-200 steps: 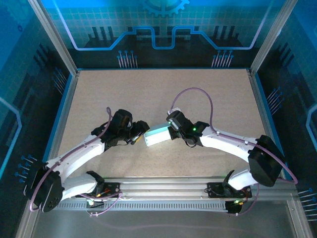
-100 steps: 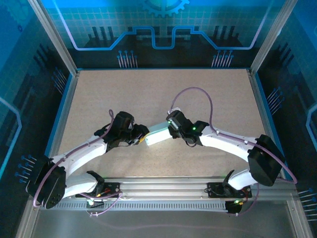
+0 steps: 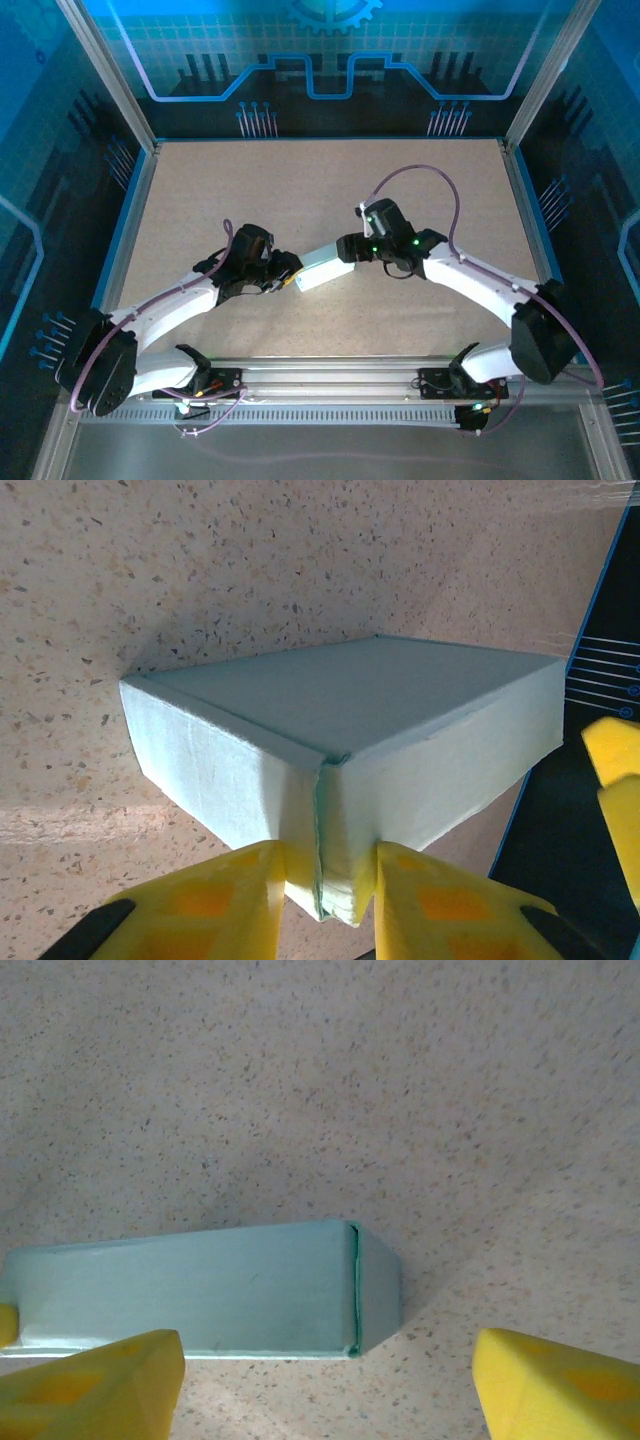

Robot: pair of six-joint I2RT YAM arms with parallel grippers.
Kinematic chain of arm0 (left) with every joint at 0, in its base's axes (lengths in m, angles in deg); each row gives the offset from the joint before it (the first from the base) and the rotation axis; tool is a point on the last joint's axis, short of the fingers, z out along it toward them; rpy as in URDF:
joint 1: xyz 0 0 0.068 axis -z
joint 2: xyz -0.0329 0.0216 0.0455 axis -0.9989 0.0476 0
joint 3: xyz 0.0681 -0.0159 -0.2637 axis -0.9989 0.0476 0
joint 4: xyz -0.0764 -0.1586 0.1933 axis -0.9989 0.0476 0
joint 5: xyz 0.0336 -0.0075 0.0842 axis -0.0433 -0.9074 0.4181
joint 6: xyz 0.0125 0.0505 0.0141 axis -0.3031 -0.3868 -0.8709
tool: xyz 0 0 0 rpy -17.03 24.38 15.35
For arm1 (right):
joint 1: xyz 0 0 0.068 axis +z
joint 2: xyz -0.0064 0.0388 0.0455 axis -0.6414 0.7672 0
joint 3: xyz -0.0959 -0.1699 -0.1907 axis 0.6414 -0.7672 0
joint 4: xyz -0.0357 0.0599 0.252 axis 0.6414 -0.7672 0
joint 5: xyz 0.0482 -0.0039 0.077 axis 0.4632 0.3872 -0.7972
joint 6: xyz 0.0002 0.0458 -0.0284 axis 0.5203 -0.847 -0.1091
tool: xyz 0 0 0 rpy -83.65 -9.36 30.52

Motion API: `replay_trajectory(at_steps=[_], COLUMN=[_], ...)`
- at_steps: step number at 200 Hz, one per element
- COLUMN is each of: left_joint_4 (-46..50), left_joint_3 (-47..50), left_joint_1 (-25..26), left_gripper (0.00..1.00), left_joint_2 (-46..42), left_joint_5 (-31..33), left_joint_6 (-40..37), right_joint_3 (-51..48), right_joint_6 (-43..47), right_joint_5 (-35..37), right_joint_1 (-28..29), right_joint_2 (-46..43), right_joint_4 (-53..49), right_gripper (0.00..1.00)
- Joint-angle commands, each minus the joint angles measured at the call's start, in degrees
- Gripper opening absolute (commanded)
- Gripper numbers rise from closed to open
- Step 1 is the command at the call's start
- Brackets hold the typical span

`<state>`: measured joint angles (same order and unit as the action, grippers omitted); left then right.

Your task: Fold the paper box

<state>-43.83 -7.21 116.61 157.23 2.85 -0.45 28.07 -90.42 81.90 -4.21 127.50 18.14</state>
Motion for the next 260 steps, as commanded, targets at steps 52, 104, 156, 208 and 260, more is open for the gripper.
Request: replay_trajectory(at_steps=[52,104,156,208,260], left_joint_4=[5.28,4.31,4.57,4.51,3.7], left_joint_3=[2.24,2.09,1.64,1.38,0.53], left_joint_1=[-0.29,-0.34,-0.38,-0.42,-0.37], left_gripper=[0.24,0.29,0.25,0.24,0.54], left_joint_2=[3.15,2.89,3.75,3.6,2.13], left_joint_5=[-0.4,-0.22,-0.14,-0.34,-0.28], left_joint_6=[-2.34,-2.45,-2.58,-2.64,-2.63], right_joint_3=[2.27,0.12,1.13,3.42,0.7], right_joint_6=[-7.99,-9.89,-10.27,-10.11,-10.34], right_joint_5=[-17.8,-17.63,-19.15,-20.18,-17.7], right_joint_1=[-6.84,-7.11,-8.8,-9.84,-9.62], right_joint_2=[9.1,8.33,5.88,10.86,12.06], right_joint_4=[-0.89,0.39,5.25,4.14,3.55], right_gripper=[0.39,0.24,0.56,0.42,0.26])
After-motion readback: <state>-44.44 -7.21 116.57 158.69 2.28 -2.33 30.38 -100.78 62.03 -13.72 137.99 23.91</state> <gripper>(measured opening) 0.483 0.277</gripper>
